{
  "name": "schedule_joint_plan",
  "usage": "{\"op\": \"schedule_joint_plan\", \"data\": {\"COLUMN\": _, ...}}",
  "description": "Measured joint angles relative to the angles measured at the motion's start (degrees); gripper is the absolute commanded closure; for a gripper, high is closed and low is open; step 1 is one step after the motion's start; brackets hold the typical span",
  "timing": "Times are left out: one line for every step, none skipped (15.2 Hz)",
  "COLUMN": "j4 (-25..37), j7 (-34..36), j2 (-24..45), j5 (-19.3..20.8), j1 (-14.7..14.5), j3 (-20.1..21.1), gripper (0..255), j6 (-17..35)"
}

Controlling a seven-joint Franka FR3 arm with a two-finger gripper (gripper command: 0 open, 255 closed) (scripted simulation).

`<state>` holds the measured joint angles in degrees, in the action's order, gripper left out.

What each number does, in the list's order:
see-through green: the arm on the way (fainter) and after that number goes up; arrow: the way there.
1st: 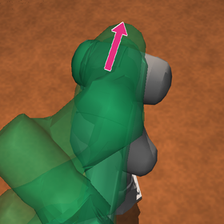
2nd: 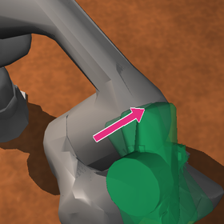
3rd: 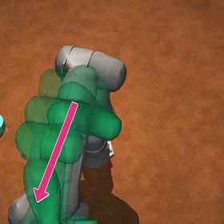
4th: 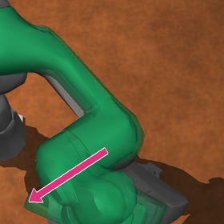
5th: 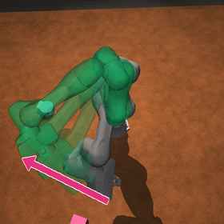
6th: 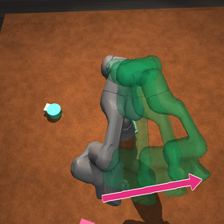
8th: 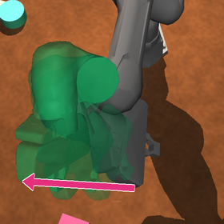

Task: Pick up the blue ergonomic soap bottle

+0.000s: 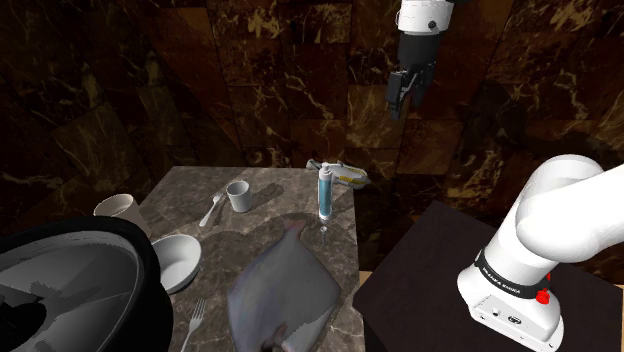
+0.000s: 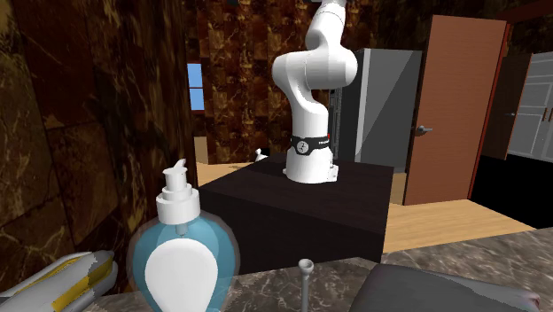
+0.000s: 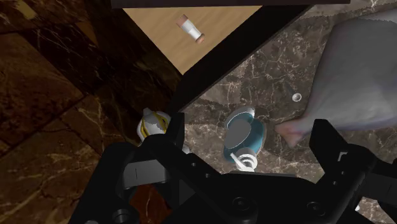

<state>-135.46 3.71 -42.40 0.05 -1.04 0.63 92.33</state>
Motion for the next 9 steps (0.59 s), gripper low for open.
{"op": "schedule_joint_plan", "data": {"j4": 0.0, "j7": 0.0, "j2": 0.0, "j5": 0.0, "j1": 0.0, "j3": 0.0, "gripper": 0, "j6": 0.0}}
{"op": "schedule_joint_plan", "data": {"j4": -0.3, "j7": 0.1, "j2": 0.6, "j5": 0.0, "j1": 0.0, "j3": 0.0, "gripper": 0, "j6": 0.9}}
{"op": "schedule_joint_plan", "data": {"j4": -0.8, "j7": 0.2, "j2": 1.4, "j5": -0.2, "j1": 0.0, "j3": 0.1, "gripper": 0, "j6": 2.2}}
{"op": "schedule_joint_plan", "data": {"j4": -0.9, "j7": 0.3, "j2": 3.0, "j5": -0.2, "j1": 0.0, "j3": 0.1, "gripper": 0, "j6": 3.9}}
{"op": "schedule_joint_plan", "data": {"j4": -0.9, "j7": 0.6, "j2": 4.7, "j5": -0.4, "j1": -0.1, "j3": 0.3, "gripper": 0, "j6": 5.6}}
{"op": "schedule_joint_plan", "data": {"j4": -1.4, "j7": 0.9, "j2": 6.2, "j5": -0.6, "j1": -0.2, "j3": 0.5, "gripper": 0, "j6": 7.6}}
{"op": "schedule_joint_plan", "data": {"j4": -1.8, "j7": 1.1, "j2": 7.7, "j5": -0.8, "j1": -0.2, "j3": 0.7, "gripper": 0, "j6": 9.6}}
{"op": "schedule_joint_plan", "data": {"j4": -1.9, "j7": 1.0, "j2": 9.2, "j5": -0.8, "j1": -0.1, "j3": 0.6, "gripper": 0, "j6": 11.2}}
{"op": "schedule_joint_plan", "data": {"j4": -2.3, "j7": 1.1, "j2": 10.9, "j5": -0.9, "j1": -0.1, "j3": 0.6, "gripper": 0, "j6": 13.3}}
